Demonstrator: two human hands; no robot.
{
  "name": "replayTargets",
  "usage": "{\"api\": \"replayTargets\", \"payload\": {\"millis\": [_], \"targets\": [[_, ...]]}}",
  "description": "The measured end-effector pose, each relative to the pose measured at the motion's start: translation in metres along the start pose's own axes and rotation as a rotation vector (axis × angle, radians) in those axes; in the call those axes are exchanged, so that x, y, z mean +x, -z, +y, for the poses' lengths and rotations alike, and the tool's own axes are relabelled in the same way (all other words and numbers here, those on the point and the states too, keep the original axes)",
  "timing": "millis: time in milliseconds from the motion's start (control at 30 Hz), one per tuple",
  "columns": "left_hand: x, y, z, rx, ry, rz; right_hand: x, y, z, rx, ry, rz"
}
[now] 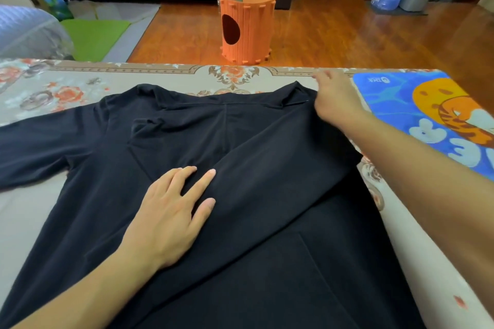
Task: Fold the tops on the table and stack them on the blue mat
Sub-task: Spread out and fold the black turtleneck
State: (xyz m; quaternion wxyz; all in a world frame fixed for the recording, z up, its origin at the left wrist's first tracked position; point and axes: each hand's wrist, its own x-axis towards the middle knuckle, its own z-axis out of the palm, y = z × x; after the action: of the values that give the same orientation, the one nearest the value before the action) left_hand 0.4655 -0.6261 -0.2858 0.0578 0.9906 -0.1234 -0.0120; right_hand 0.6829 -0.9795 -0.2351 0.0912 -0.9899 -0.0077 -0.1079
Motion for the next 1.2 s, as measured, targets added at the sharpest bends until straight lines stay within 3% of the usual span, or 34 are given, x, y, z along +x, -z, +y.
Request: {"api": "replayTargets", "payload": {"millis": [33,100,167,267,333,433,500,567,633,700,833,933,1033,1100,1200], "targets": [[-0.001,0.0,0.0,0.011,0.0,-0.002,-0.022,0.0,-0.012,0.024,0.068,0.044],[0.0,-0.001,-0.001,0.031,0.002,-0.008,-0.067,-0.006,-0.022,-0.066,0.166,-0.106],[-0.001,0.001,0.0,0.042,0.005,-0.014,-0.098,-0.019,-0.006,-0.158,0.096,-0.357],[-0.001,0.003,0.002,0.066,0.012,-0.029,-0.089,-0.012,0.01,-0.161,-0.078,-0.492],[0.0,0.003,0.002,0.079,0.01,-0.059,-0.081,-0.006,-0.007,-0.215,-0.146,-0.41],[0.0,0.002,0.002,0.092,0.015,-0.093,-0.103,-0.015,-0.055,-0.124,-0.027,-0.192],[0.002,0.003,0.003,0.077,0.023,-0.136,-0.121,-0.027,-0.071,-0.074,0.034,-0.299],[0.004,0.009,0.008,0.067,0.041,-0.195,-0.121,-0.023,-0.078,-0.086,-0.046,-0.414],[0.0,0.016,0.016,0.063,0.059,-0.184,-0.125,-0.007,-0.103,-0.094,-0.066,-0.329],[-0.018,0.018,0.019,0.042,0.03,-0.069,-0.142,-0.001,-0.138,-0.026,0.024,-0.202],[-0.07,0.002,0.011,0.028,0.033,-0.136,-0.193,-0.029,-0.164,-0.031,0.081,-0.353],[-0.076,-0.001,0.011,-0.006,0.127,-0.12,-0.193,-0.033,-0.159,-0.066,0.055,-0.371],[-0.088,0.007,0.006,-0.097,0.1,-0.138,-0.187,-0.03,-0.166,-0.092,0.043,-0.418],[-0.1,0.016,-0.022,-0.195,0.086,-0.175,-0.18,-0.024,-0.178,-0.107,-0.023,-0.47],[-0.11,0.025,-0.107,-0.123,0.137,-0.1,-0.168,-0.016,-0.226,-0.132,0.058,-0.325]]}}
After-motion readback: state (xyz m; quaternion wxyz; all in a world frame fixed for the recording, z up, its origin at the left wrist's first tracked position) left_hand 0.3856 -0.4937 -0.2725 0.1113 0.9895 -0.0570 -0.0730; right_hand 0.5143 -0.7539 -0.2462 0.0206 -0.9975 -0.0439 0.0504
